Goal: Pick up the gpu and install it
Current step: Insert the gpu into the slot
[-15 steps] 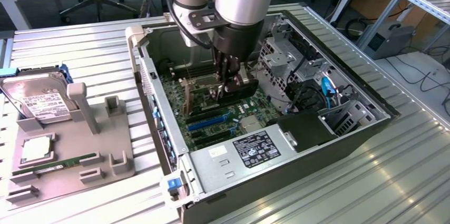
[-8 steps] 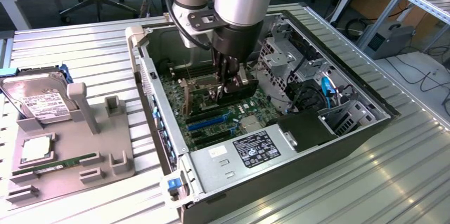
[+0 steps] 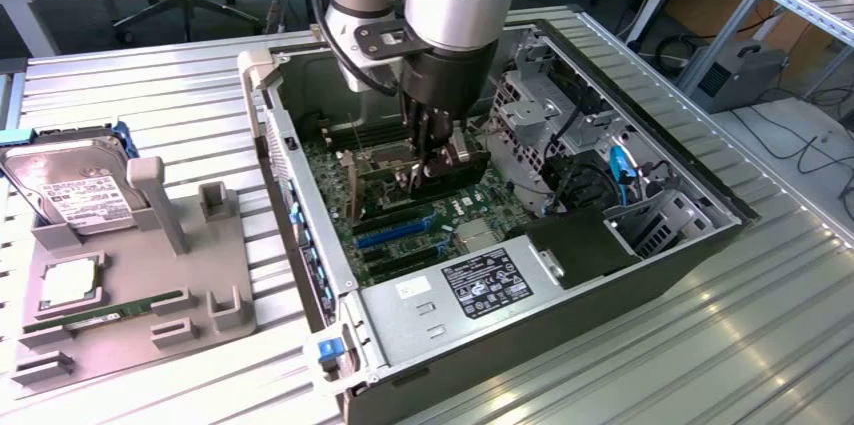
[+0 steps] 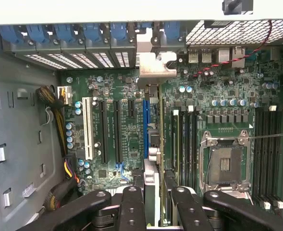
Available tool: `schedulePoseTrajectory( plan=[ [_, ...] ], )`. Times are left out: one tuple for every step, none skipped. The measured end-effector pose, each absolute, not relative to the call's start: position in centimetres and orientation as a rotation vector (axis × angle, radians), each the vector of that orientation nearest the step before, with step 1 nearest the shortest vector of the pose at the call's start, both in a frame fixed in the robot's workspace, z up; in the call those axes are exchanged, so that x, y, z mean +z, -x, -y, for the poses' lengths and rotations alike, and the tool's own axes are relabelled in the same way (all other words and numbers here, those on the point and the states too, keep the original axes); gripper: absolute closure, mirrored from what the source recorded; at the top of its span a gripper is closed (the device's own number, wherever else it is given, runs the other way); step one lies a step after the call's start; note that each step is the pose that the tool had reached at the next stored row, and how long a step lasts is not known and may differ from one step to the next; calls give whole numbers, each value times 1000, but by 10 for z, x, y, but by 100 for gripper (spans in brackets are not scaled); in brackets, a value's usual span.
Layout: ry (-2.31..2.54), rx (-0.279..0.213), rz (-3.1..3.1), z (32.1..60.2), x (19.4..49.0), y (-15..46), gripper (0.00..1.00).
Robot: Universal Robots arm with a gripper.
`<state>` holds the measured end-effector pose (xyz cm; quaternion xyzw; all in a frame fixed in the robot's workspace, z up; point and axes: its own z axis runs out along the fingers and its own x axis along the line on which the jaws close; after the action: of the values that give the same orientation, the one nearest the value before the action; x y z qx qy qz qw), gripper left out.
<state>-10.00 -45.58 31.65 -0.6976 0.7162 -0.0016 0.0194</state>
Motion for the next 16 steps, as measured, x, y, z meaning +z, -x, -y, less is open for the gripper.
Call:
schedulePoseTrajectory(
  plan=[
    [2165,-5,-2223,456,316,101,73],
    [2165,-5,-2223,456,316,102,73],
    [2165,-5,-2223,456,316,103,73],
    [2165,-5,-2223,456,316,104,73],
    [2165,-5,-2223,456,316,104,73],
    [2165,-5,-2223,456,316,105,73],
    [2165,-5,-2223,456,316,106,73],
    [2165,-5,-2223,456,316,106,73],
    [2165,-5,-2223,456,316,107,73],
    [2165,-5,-2223,456,316,108,73],
    [2165,-5,-2223,456,315,108,73],
    [2165,-5,-2223,456,315,108,73],
    [2165,-5,-2223,456,314,109,73],
    [2165,-5,-2223,456,314,109,73],
    [2165,-5,-2223,456,313,109,73],
    [2165,-5,-2223,456,313,109,73]
  ],
)
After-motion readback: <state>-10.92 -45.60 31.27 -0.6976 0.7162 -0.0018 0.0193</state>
